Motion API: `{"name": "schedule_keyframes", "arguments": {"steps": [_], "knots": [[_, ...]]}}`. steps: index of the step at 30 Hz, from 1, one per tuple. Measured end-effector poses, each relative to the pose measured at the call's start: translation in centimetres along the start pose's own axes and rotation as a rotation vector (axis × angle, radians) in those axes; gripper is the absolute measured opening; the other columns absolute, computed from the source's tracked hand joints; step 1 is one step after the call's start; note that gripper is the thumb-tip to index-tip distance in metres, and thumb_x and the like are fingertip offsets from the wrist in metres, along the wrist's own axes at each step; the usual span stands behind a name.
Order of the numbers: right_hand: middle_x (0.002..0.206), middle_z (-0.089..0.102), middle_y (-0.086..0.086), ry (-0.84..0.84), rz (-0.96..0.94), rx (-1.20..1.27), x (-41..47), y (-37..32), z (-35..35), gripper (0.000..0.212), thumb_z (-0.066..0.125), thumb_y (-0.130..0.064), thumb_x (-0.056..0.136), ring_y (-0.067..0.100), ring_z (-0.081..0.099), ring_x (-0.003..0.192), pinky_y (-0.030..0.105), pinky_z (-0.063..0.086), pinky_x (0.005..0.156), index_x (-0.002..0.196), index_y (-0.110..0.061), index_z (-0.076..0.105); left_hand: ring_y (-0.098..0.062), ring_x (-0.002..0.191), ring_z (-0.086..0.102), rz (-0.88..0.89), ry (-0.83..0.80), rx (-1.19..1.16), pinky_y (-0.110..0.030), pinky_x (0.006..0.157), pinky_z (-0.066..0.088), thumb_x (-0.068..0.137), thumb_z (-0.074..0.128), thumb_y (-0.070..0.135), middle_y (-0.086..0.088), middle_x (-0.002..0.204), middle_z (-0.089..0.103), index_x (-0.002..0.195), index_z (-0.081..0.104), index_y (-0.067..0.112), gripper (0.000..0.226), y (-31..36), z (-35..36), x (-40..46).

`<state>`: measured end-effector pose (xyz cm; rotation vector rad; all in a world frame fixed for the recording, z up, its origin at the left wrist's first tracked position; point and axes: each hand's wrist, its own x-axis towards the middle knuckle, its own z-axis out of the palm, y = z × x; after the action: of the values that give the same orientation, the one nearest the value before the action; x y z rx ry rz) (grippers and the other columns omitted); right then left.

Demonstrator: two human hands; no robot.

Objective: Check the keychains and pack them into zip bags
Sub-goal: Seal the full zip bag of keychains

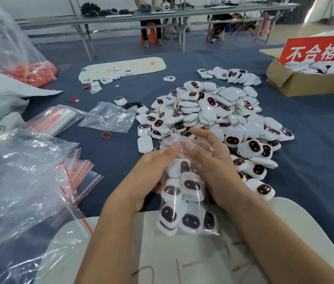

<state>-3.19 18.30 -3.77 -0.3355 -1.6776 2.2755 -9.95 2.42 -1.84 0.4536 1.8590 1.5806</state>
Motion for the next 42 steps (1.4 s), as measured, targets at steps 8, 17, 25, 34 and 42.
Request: {"name": "schedule_keyframes", "arguments": {"steps": [8, 17, 25, 34, 42], "knots": [[0.111, 0.073, 0.02, 0.117, 0.089, 0.217, 0.6, 0.0, -0.6, 0.018, 0.067, -0.014, 0.1, 0.031, 0.073, 0.084, 0.046, 0.063, 0.078, 0.117, -0.007, 0.065, -0.023, 0.072, 0.057, 0.164, 0.377, -0.123, -0.037, 0.07, 0.049, 0.098, 0.069, 0.022, -0.026, 0.082, 0.067, 0.09, 0.069, -0.006, 0.029, -0.7, 1.1, 0.7], [0.088, 0.076, 0.013, 0.152, 0.037, 0.008, 0.6, 0.5, -0.5, 0.019, 0.068, -0.007, 0.099, 0.026, 0.071, 0.074, 0.045, 0.063, 0.076, 0.09, -0.022, 0.077, -0.029, 0.085, 0.071, 0.051, 0.218, -0.223, -0.042, 0.077, 0.056, 0.08, 0.075, 0.049, -0.017, 0.102, 0.078, 0.099, 0.081, 0.017, 0.038, -0.3, 0.1, 0.1], [0.087, 0.077, 0.016, 0.178, 0.008, 0.017, 0.5, 0.6, -0.6, 0.022, 0.07, -0.003, 0.097, 0.028, 0.073, 0.072, 0.047, 0.063, 0.076, 0.099, -0.024, 0.075, -0.03, 0.088, 0.074, 0.075, 0.277, -0.196, -0.04, 0.076, 0.061, 0.095, 0.069, 0.009, -0.017, 0.099, 0.079, 0.098, 0.081, 0.012, 0.013, -0.3, -0.4, -0.1], [0.086, 0.077, 0.004, 0.258, -0.075, -0.188, 0.6, 1.2, -0.5, 0.012, 0.07, -0.022, 0.1, 0.024, 0.073, 0.078, 0.052, 0.062, 0.082, 0.091, -0.028, 0.074, -0.022, 0.082, 0.074, 0.146, 0.275, -0.201, -0.033, 0.072, 0.062, 0.092, 0.064, -0.009, -0.014, 0.092, 0.079, 0.088, 0.081, 0.014, 0.029, -0.6, -1.0, 0.0], [0.08, 0.078, 0.004, 0.236, -0.037, -0.245, 0.5, 1.0, -0.6, 0.017, 0.073, -0.029, 0.098, 0.022, 0.074, 0.074, 0.047, 0.063, 0.08, 0.082, -0.026, 0.078, -0.023, 0.077, 0.071, 0.124, 0.291, -0.254, -0.033, 0.067, 0.059, 0.093, 0.07, 0.006, -0.015, 0.091, 0.077, 0.092, 0.08, 0.012, 0.012, -0.6, -1.2, 0.2]]}}
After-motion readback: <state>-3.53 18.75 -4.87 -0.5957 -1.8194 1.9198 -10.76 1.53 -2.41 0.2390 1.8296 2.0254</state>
